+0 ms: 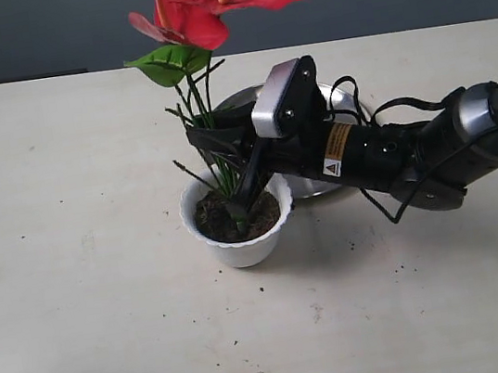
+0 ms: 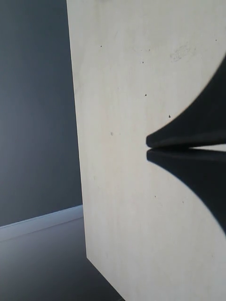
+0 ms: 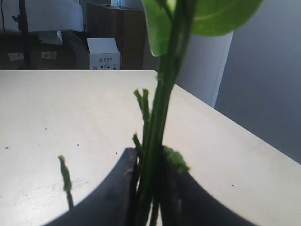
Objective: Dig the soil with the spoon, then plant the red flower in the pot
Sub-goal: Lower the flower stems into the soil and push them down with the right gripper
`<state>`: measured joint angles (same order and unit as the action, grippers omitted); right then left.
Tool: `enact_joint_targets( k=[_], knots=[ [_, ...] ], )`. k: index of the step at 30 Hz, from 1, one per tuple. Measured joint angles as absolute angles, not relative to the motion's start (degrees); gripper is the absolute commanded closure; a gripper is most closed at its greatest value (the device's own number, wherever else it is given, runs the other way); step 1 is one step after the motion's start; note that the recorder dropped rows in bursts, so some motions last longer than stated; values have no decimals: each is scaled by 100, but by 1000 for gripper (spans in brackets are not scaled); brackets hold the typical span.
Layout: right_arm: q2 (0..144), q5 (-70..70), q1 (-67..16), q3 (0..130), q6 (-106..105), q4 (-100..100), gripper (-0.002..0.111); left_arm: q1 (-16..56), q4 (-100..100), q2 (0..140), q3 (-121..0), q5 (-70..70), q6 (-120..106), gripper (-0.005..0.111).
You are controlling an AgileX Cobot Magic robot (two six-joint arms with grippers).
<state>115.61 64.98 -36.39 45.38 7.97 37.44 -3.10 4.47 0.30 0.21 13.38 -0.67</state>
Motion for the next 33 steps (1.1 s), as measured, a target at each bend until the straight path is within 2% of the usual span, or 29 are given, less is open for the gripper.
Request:
enact_joint_targets(
  k=[33],
  knots=[
    [11504, 6128, -3827, 4587, 425, 3346, 109, -310, 447, 30, 21, 1338, -67, 106]
  ],
)
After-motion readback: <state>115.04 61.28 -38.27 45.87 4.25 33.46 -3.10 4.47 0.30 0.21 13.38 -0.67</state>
